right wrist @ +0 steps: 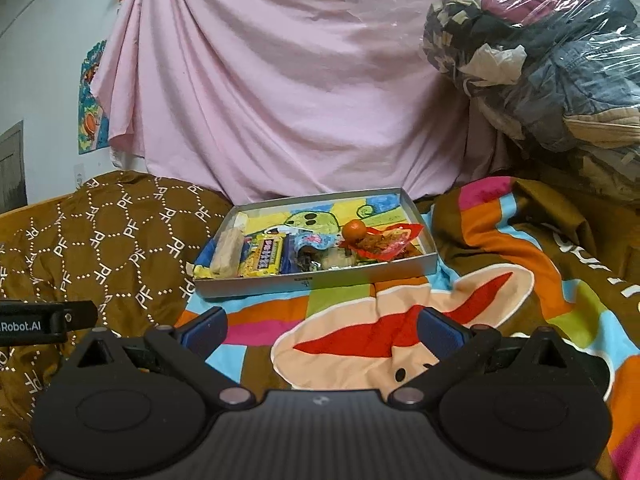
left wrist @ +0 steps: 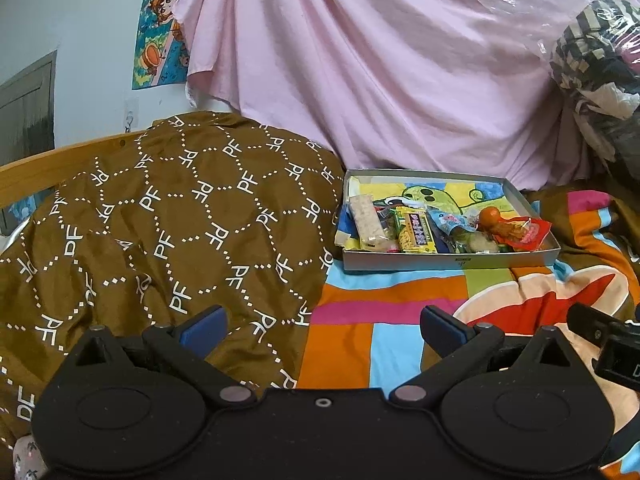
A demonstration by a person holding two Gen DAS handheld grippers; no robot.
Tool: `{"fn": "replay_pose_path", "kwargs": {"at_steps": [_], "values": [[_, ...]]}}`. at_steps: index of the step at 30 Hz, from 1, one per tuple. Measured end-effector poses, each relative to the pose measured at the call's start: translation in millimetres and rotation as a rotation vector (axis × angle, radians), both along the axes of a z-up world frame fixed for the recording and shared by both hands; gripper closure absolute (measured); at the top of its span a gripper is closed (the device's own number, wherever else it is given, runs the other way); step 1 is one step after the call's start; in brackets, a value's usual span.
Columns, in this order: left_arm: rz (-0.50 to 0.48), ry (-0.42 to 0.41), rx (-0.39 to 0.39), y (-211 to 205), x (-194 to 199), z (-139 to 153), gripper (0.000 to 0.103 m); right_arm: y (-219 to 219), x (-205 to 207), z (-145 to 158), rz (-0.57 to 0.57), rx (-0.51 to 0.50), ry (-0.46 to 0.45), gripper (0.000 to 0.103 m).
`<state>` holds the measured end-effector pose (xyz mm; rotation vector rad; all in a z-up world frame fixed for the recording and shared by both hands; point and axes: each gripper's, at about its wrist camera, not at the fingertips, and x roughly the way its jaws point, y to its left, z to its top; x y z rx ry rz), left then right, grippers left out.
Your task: Organize snacks
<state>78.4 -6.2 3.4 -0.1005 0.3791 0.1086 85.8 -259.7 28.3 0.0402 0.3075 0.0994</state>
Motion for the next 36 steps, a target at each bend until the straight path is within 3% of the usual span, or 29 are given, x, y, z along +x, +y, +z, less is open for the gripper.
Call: {"fn": "replay_pose_path", "kwargs": {"at_steps": [12,36], "values": [[0.018,0.018,-0.041,17,-3,-8,0.001,6,-13,-5,-0.043,-0.001,0.010,0.000],[0.036,0.035,-0.006,22,1,-15,0.001,14,-5,-22,-0.004,0.018,0.079,0.000]]}}
